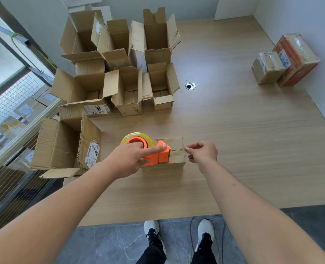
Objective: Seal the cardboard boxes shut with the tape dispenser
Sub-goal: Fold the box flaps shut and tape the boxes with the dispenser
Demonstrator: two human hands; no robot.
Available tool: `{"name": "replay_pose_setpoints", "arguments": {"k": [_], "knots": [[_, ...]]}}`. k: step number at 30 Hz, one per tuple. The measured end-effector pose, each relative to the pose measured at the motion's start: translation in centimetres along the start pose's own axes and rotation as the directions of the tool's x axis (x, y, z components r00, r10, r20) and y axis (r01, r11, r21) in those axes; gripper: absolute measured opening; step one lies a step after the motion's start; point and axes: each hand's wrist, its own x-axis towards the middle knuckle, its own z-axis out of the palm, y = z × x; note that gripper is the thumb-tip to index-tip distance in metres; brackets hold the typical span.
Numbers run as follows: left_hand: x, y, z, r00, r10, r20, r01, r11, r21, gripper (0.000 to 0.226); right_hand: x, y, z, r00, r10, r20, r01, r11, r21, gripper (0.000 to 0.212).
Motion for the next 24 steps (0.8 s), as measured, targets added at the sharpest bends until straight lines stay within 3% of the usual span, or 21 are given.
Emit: {"name": "replay_pose_setpoints", "arguments": {"k": [4,8,13,17,20,24], "knots": [[-0.1,-0.1,0.1,1.000,-0.002,0.005,0.003,1.000,-0.016,0.068,0.0,0.2,0.8,1.000,-0.013,-0.009,0.013,1.000,-0.007,0.016],[-0.1,-0.3,0.2,1.000,-0.002,0.013,0.002,1.000,-0.024,0.069,-0.5,0.7,0.7,0.997,-0.009,0.079,0.011,1.000,-0.022,0.007],[-0.1,-0.3,0.1,1.000,-0.004,0.021,0.004,1.000,-0.029,0.071,-0.7,0.2,0.8,0.988,-0.031,0.149,0.046,0.994,-0.102,0.022],[-0.2,-0.3,0.4,1.000,-0.004,0.013,0.005,0.999,-0.044,0.070,-2.1,-0.7,1.1,0.960,-0.278,0.025,0.271,0.906,-0.326,0.043],[-0.3,-0.3,0.5,1.000,-0.008,0.006,0.008,0.999,-0.032,0.068,-3.3,-0.4,1.6,0.846,-0.533,0.008,0.485,0.763,-0.427,0.020],[-0.4,-0.1,0.4,1.000,-0.009,-0.007,0.009,1.000,-0.016,0.066,-4.2,-0.1,2.8,0.843,-0.538,0.015,0.481,0.739,-0.472,0.010]]}}
